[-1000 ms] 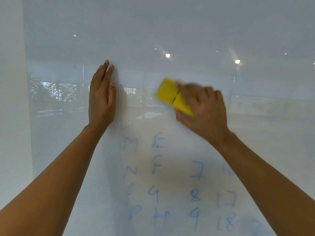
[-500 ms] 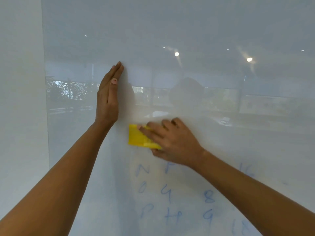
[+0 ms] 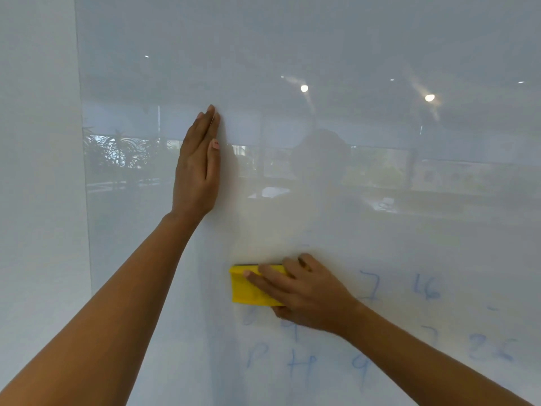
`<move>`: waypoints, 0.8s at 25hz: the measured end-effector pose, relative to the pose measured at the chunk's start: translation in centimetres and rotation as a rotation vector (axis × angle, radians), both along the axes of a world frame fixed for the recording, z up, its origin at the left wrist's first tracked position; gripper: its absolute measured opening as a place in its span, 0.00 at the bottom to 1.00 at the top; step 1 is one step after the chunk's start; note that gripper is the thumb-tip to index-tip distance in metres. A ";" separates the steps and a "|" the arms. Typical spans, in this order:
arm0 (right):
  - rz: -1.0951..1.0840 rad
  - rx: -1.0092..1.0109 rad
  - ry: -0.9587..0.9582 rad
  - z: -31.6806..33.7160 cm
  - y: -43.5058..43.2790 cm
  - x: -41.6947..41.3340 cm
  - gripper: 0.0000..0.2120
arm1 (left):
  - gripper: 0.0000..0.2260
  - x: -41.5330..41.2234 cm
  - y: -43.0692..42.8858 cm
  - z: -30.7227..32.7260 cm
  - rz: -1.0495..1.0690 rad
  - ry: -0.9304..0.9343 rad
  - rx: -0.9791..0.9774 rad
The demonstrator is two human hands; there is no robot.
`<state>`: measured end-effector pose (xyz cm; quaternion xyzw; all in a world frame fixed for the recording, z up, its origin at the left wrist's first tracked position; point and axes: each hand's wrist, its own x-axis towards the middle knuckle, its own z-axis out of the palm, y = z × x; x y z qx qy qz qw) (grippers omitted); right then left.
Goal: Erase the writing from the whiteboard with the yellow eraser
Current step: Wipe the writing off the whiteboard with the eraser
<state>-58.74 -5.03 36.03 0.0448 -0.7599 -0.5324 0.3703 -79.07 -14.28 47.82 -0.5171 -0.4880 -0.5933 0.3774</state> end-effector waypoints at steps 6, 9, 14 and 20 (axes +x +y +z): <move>0.053 -0.267 0.807 11.3 1.3 0.7 0.27 | 0.20 0.6 0.8 -0.4 0.098 0.029 0.016; 0.063 -0.231 0.651 7.6 1.1 -0.1 0.31 | 0.20 1.3 1.2 -0.7 0.158 0.012 0.044; -0.033 -0.040 0.002 -3.1 1.6 4.4 0.31 | 0.20 2.4 1.5 -1.2 0.250 0.036 0.051; 0.057 -0.314 0.727 6.8 3.1 4.6 0.25 | 0.20 3.5 2.4 -1.4 0.305 0.138 0.031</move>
